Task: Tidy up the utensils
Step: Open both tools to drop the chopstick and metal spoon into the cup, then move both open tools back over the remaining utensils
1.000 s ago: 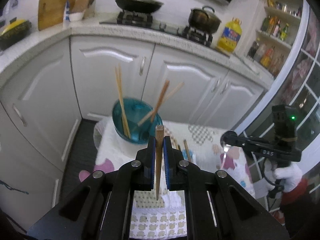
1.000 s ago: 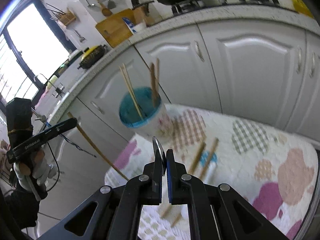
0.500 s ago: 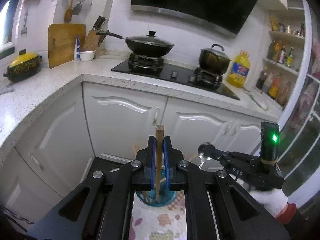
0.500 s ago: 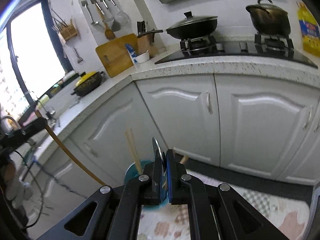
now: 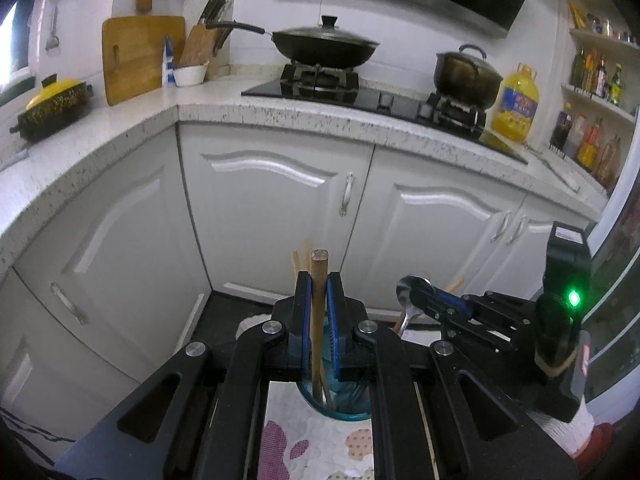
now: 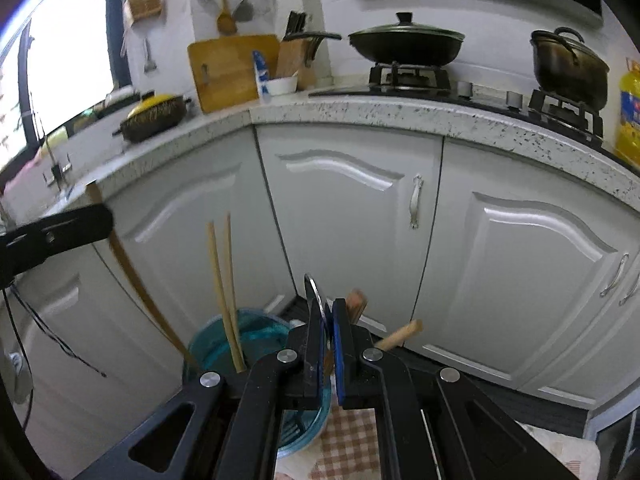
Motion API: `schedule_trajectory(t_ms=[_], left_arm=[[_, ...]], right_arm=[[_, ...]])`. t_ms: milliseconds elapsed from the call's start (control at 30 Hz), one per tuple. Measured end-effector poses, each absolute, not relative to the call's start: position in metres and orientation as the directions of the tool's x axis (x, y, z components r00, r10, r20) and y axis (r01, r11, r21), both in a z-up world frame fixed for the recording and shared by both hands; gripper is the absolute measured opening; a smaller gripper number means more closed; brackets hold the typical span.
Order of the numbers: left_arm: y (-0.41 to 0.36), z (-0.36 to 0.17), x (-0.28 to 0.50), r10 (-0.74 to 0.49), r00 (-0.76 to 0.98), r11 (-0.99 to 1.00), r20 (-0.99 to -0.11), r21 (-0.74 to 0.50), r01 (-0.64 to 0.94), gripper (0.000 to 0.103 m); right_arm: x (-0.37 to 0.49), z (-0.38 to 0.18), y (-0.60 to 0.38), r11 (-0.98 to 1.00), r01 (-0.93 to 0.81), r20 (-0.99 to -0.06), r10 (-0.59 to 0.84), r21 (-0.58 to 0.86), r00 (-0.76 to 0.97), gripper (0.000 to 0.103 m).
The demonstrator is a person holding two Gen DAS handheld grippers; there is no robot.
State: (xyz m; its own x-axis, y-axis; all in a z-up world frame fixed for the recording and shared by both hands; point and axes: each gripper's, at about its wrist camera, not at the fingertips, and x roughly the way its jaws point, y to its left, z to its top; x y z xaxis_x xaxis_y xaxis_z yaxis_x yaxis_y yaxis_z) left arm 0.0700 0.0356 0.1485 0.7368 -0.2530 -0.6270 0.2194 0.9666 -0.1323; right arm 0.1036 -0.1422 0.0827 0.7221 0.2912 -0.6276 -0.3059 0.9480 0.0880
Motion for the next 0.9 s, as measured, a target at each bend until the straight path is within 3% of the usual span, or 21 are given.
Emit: schedule_trajectory(t_ms=[500,733,800,900], left_arm=[[0.036,0.120,0.069,-0.228,0.704,0.974,-0.673,-0.154,0.168,0.006],[0.041,0.120,0.065,-0.229,0.694,0.973,-0.683,-0.171,0.152,0.009],[0.041,0.121,0.062,-0.228,0.697,0.974,-0.681,-0.169,0.153,0.018],[0.042,0.123,0.057,-0.224,0.699,0.975,-0.679,-0.164,0.153,0.019]], right_arm=[[0.082,0.044,-0.147,0.932,-0.322,-0.731,0.337,0.168,0.594,0.005],[0.075,0.049,-0.154,0.928,-0.325,-0.738,0.349,0.184,0.578,0.025],[0.071,0.052,-0.157,0.926,-0.324,-0.732,0.356,0.193,0.580,0.027],[0.066,0.057,-0.160,0.925,-0.324,-0.731,0.359,0.198,0.580,0.027]])
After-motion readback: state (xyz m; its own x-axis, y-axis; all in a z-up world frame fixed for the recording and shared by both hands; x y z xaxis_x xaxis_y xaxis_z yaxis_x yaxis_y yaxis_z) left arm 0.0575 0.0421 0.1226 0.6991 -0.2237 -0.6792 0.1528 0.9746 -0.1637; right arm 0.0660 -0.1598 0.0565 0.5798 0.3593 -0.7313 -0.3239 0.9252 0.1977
